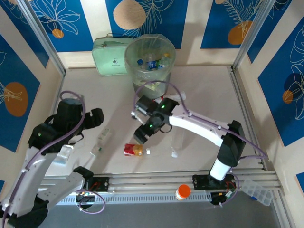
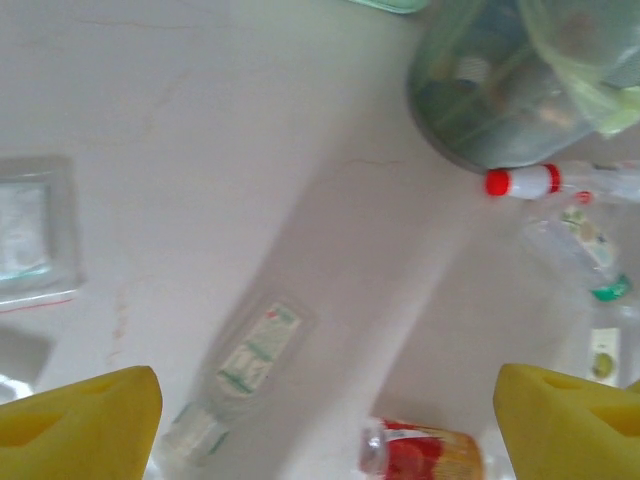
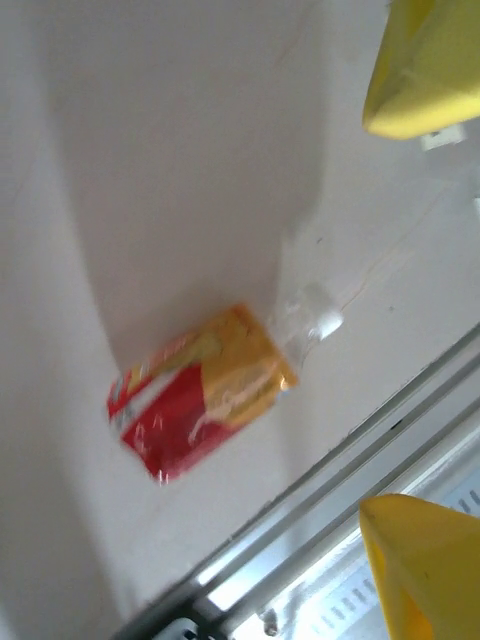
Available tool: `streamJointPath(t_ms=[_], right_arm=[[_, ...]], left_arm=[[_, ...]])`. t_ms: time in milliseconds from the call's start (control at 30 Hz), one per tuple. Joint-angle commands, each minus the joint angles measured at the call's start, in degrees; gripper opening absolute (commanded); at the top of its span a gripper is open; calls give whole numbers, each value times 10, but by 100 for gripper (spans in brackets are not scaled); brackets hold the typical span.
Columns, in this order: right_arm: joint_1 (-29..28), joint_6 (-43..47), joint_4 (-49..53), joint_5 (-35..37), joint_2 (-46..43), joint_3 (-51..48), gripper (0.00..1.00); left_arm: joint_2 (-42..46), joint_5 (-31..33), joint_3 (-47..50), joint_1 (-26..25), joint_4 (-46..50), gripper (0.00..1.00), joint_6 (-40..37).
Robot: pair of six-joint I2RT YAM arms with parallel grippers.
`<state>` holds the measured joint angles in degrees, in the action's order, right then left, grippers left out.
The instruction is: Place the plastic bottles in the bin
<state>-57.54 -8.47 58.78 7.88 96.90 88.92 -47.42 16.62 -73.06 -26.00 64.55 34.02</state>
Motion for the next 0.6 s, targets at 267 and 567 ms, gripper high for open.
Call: streamJointPath(t_ms=[267,567], right_arm=[[-35,166,-81,-49,99,-2,94],[-45,95,-96,-43,160,6,95]], left_arm=[[36,77,-12,5,51,88,-26],[33,77,0,5,32,88,-39]])
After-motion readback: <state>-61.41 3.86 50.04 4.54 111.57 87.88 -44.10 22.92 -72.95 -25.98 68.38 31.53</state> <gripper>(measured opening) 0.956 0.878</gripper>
